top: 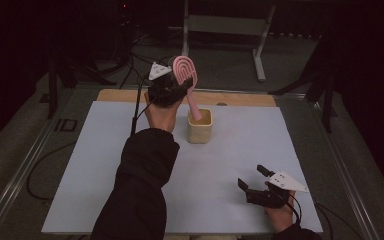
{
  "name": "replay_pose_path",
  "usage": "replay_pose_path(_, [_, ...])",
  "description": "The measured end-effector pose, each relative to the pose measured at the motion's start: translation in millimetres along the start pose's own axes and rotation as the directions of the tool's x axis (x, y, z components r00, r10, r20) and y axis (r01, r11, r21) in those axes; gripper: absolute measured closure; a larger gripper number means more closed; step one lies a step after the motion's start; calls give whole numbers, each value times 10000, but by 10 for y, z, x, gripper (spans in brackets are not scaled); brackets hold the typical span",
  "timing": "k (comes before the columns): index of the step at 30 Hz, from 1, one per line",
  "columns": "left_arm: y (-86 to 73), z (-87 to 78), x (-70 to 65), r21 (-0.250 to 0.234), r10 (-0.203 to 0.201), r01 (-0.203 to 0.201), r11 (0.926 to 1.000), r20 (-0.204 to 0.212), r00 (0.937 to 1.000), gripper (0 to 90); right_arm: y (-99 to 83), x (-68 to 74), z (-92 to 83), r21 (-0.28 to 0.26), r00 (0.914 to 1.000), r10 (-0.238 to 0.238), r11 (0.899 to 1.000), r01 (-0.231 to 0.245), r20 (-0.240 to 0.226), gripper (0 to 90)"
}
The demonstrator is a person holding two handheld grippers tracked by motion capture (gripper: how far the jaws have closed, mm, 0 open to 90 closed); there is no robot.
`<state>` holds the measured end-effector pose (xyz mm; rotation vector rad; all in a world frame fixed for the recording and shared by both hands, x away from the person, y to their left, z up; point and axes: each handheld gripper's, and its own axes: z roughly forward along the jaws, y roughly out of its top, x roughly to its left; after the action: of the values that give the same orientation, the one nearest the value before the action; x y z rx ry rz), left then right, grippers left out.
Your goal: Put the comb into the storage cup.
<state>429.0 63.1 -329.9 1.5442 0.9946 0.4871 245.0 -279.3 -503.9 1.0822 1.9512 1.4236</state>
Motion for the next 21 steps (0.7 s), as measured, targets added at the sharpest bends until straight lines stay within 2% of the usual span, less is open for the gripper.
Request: replay_pose_path(21, [-34, 87, -5, -123, -228, 226, 9997, -146, 9996, 643, 4, -14, -7, -81, 10000, 78, 9999, -78, 9, 101])
